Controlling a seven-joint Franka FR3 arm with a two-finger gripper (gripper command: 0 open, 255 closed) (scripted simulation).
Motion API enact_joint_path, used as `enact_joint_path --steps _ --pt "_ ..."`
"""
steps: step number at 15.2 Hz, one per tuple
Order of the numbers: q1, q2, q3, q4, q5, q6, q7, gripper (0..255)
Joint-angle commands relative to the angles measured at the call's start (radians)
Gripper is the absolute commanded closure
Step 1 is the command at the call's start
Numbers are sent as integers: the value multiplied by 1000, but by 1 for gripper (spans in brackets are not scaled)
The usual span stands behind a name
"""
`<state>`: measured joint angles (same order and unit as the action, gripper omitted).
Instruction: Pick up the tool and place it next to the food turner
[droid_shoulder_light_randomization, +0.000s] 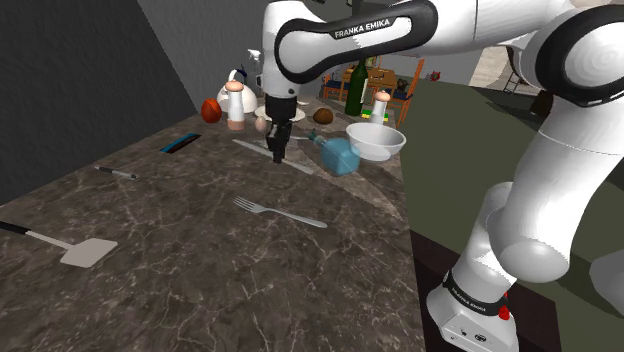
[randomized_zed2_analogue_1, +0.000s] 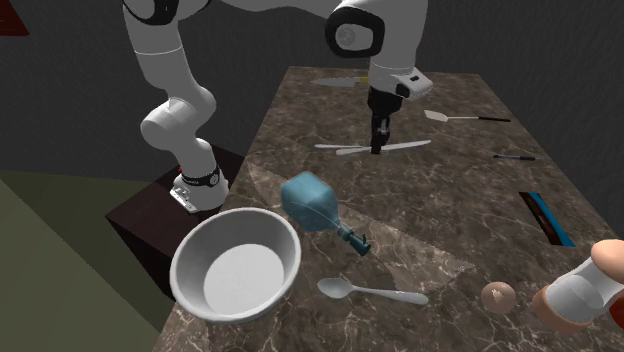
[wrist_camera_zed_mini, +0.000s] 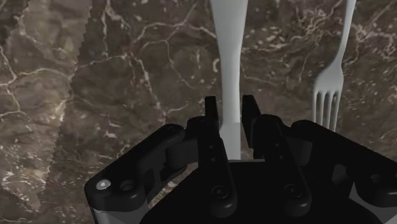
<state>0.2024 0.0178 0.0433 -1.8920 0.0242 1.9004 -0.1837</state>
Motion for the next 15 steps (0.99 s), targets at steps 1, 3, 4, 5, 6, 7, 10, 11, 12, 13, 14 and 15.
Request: enact_joint_path --steps 1,3,4,5,6,7,10,11,12,13,14,15 --pt "23 26 22 28 -2 -1 48 255" --pt "47 54 43 64 -5 -7 93 255" --pt "59 70 53 83 -7 -11 116 255" --pt "70 87 63 104 -10 -15 138 255" --pt "83 104 73 127 -13 -19 160 255" --pt "95 123 82 151 -16 -25 183 255" --pt "133 183 106 231 -29 -44 248 255" --pt "146 206 114 261 -34 -51 269 255" --pt "160 229 121 293 -39 -60 290 255" --pt "174 253 128 326 -45 -69 311 255" --pt "189 279 134 362 -51 -80 331 255" --pt "204 305 139 400 -57 -91 351 255"
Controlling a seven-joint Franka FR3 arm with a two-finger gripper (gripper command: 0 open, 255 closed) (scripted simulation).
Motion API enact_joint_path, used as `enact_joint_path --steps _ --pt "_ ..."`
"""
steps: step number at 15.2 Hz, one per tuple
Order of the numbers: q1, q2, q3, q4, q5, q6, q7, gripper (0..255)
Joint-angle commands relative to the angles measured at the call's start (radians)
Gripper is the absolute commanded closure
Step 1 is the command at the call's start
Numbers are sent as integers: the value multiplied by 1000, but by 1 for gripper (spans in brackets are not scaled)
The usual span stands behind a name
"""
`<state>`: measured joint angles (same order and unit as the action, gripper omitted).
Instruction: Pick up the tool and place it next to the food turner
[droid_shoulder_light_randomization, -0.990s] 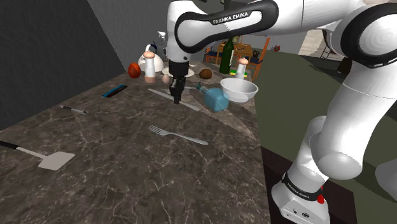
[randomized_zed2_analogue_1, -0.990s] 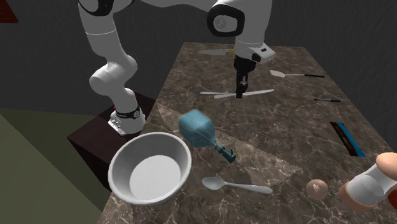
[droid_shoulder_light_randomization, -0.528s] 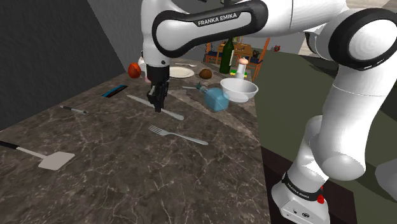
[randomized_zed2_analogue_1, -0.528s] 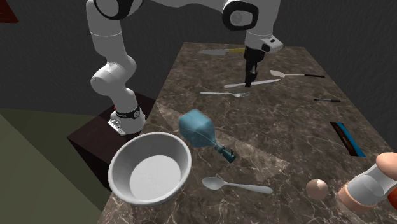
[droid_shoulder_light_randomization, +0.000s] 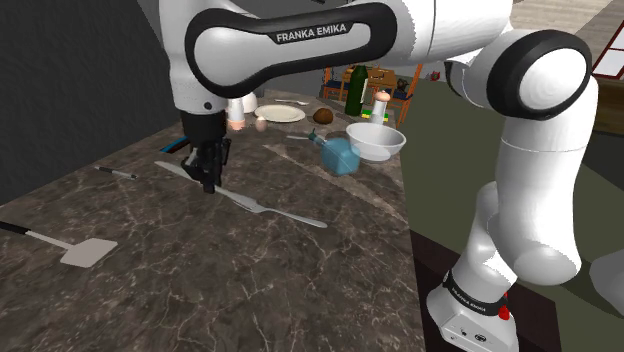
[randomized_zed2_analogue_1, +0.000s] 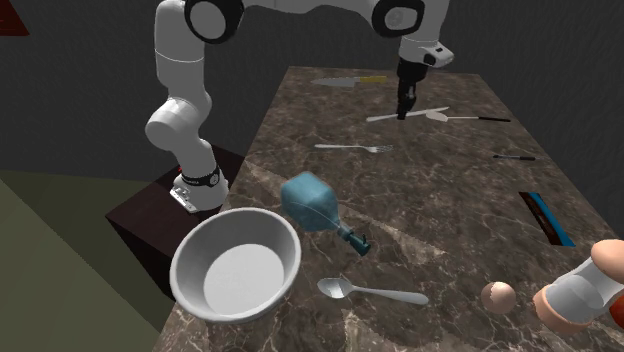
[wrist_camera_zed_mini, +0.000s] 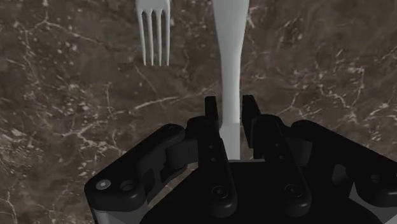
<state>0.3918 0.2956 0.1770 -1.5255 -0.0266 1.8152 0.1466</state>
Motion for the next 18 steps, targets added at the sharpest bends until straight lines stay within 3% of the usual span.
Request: enact_joint_path --steps 1,6,7,18 --pt "30 55 11 73 -13 -18 41 255" --pt "116 221 28 322 -49 -103 131 255" --pt "150 293 32 437 -64 -146 158 255" --pt "139 284 28 273 -63 8 159 255"
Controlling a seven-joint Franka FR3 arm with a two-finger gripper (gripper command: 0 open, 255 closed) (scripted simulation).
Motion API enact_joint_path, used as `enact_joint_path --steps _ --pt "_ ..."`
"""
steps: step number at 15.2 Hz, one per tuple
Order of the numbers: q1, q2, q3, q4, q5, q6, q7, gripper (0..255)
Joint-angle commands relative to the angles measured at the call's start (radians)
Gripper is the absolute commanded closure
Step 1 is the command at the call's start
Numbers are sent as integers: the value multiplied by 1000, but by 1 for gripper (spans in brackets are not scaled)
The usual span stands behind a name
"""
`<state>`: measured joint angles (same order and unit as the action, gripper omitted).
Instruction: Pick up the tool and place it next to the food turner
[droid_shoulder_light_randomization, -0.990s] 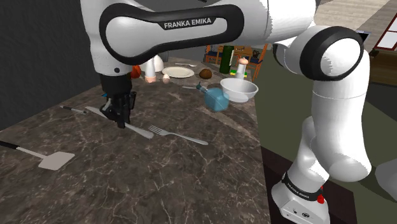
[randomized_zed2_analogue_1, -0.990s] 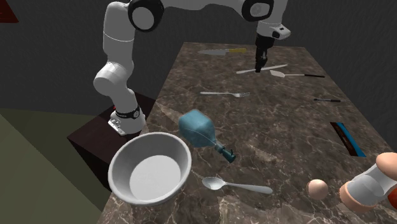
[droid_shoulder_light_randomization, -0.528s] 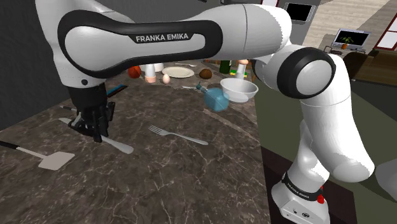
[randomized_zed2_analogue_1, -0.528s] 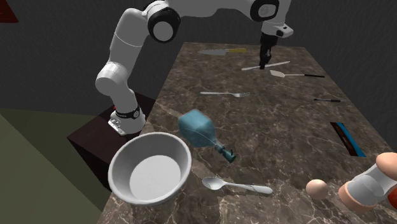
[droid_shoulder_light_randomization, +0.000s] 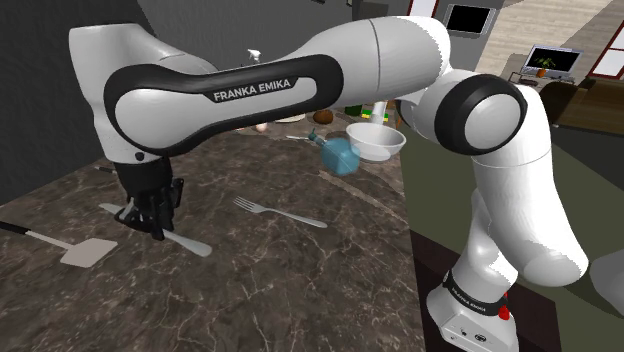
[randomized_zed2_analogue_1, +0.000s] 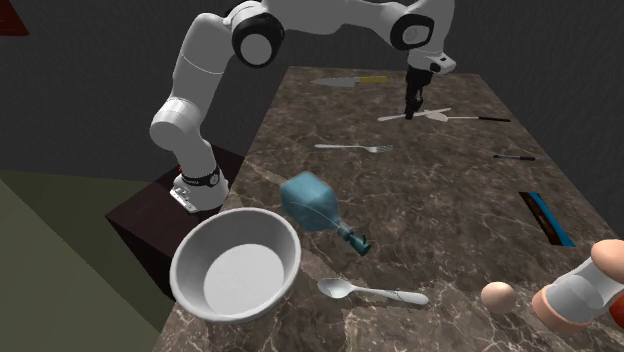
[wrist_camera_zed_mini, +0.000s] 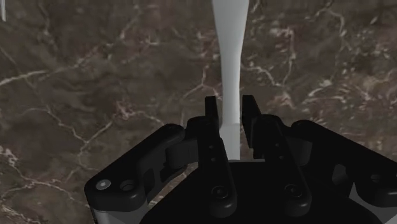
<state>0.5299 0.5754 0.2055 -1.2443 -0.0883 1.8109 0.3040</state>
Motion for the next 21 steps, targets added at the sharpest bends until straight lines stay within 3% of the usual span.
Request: enact_joint_path --steps 1,11,12,17,21 --pt "1 5 0 -20 -1 25 2 255" --pt "0 8 -1 -38 -2 47 3 255" --pt "0 8 -1 -38 -2 47 3 0" --pt "0 8 -1 -38 -2 47 3 0" --pt "5 4 1 83 0 -78 -1 0"
